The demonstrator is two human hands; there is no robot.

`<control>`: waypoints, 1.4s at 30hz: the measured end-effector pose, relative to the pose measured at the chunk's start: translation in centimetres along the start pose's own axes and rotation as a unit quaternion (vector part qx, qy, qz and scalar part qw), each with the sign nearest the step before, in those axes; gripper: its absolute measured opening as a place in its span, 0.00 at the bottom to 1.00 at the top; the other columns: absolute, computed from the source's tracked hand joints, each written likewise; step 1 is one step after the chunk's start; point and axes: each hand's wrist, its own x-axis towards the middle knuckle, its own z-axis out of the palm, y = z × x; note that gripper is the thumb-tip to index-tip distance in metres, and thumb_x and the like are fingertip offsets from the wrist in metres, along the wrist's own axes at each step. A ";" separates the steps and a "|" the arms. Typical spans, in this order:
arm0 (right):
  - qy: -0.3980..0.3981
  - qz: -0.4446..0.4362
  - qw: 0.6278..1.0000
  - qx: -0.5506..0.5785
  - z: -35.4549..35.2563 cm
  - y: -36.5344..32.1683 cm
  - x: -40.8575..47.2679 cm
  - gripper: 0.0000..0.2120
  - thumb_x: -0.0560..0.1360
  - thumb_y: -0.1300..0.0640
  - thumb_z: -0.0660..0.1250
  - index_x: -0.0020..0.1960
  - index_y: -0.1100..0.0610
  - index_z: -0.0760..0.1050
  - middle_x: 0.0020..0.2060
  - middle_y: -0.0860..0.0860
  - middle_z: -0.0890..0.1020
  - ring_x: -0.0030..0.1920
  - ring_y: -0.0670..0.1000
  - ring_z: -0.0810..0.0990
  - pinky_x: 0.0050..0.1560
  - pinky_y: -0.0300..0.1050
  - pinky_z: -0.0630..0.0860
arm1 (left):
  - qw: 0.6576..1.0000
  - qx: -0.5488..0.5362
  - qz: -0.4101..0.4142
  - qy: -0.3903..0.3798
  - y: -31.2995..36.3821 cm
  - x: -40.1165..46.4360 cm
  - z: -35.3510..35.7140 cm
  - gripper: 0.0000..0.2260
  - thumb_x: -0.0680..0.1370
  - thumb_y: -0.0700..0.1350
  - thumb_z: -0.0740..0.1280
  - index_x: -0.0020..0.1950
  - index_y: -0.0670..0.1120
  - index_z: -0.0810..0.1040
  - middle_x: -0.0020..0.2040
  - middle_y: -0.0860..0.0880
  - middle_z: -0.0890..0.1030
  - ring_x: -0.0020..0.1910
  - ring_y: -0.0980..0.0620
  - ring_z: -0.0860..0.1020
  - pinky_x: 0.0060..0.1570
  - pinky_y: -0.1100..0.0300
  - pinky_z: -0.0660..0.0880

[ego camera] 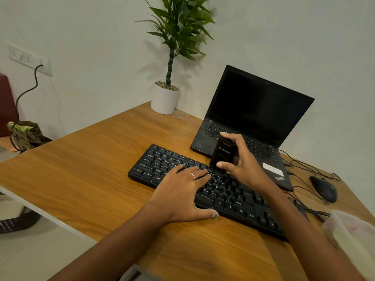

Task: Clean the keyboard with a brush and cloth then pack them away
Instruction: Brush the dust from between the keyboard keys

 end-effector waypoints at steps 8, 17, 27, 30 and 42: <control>0.014 0.056 0.997 -0.048 -4.0 1.8 -2.5 0.35 0.70 0.66 0.71 0.68 0.44 0.58 0.54 0.37 0.67 0.51 0.37 0.74 0.47 0.35 0.77 | 1.000 0.000 0.001 0.001 -0.1 0.0 0.1 0.42 0.72 0.75 0.55 0.79 0.52 0.56 0.78 0.56 0.57 0.77 0.57 0.52 0.75 0.54 0.46; 0.081 0.048 0.995 -0.021 0.6 -0.3 -1.8 0.36 0.71 0.64 0.71 0.70 0.42 0.58 0.50 0.37 0.69 0.48 0.40 0.75 0.41 0.36 0.76 | 1.000 -0.004 0.000 0.002 0.1 -0.1 0.1 0.42 0.72 0.75 0.55 0.79 0.52 0.56 0.79 0.55 0.57 0.77 0.56 0.52 0.76 0.55 0.46; 0.078 0.126 0.981 -0.125 0.5 -3.0 -3.0 0.36 0.71 0.59 0.72 0.70 0.48 0.53 0.49 0.47 0.71 0.49 0.49 0.76 0.46 0.44 0.78 | 1.000 -0.005 0.000 0.002 -0.1 0.0 0.3 0.43 0.71 0.75 0.55 0.79 0.52 0.56 0.78 0.55 0.57 0.77 0.57 0.52 0.75 0.55 0.45; 0.132 0.130 0.974 -0.129 1.9 -2.6 -1.7 0.36 0.72 0.58 0.72 0.71 0.50 0.54 0.56 0.53 0.75 0.54 0.52 0.76 0.48 0.42 0.73 | 1.000 -0.004 0.001 0.003 -0.1 0.0 0.3 0.43 0.71 0.75 0.55 0.79 0.52 0.56 0.78 0.55 0.57 0.77 0.57 0.52 0.75 0.56 0.44; 0.105 0.123 0.970 -0.180 2.2 -4.3 -4.4 0.36 0.72 0.58 0.72 0.70 0.51 0.52 0.47 0.46 0.69 0.46 0.47 0.73 0.44 0.41 0.74 | 1.000 -0.006 -0.001 0.002 0.0 0.0 0.2 0.43 0.71 0.75 0.55 0.79 0.52 0.56 0.78 0.55 0.57 0.77 0.57 0.52 0.76 0.54 0.46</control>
